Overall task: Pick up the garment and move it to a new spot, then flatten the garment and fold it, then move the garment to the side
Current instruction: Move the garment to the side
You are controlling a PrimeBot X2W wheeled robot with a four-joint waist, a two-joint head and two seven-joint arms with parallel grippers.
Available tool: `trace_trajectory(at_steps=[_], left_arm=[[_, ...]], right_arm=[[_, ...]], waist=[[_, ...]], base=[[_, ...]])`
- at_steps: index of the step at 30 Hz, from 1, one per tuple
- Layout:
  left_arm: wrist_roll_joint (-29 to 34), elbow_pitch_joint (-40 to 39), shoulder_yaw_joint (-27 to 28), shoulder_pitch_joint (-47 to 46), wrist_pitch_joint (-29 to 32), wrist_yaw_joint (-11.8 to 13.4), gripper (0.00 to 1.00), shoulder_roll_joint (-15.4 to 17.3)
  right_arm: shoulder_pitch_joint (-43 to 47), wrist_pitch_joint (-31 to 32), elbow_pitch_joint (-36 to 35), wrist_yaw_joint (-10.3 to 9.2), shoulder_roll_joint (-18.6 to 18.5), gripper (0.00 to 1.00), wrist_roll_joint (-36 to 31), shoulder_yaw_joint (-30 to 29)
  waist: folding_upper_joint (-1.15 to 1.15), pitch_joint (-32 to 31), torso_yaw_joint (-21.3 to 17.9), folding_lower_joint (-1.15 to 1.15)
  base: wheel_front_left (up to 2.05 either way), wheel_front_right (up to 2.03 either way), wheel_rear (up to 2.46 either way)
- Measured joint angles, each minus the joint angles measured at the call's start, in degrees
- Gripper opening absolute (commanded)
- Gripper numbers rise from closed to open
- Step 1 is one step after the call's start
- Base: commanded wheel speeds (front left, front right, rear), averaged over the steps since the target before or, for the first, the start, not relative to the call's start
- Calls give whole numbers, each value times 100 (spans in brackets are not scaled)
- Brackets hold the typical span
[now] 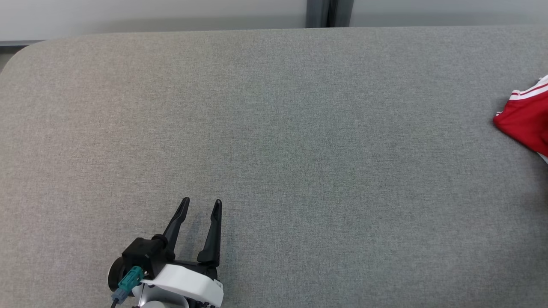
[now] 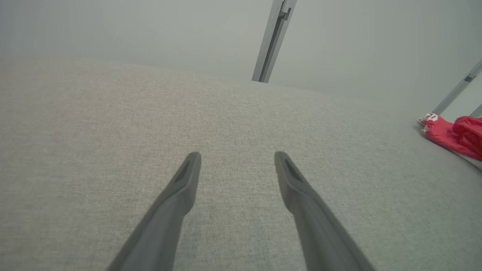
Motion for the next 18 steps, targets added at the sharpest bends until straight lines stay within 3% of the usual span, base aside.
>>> trace_trajectory(at_steps=[11,12,13,18], left_arm=[[-36,36,-12,-10,0,-23,100,-1],[-37,41,-11,-10,0,-23,100,0],[-37,44,-12,-10,0,-23,100,0],[-60,66,-24,-10,0,-25,100,-1]], right_arm=[[8,189,181,0,-79,0,-854,-917],[6,230,183,0,-53,32,-931,-984],[3,238,186,0,-25,100,-1004,-1042],[-4,482,192,0,113,100,-1514,-1333]], waist=[[0,-13,-34,0],[0,-18,-40,0],[0,-24,-45,0],[0,-110,-92,0]], base=[[0,0,0],[0,0,0],[0,0,0],[0,0,0]])
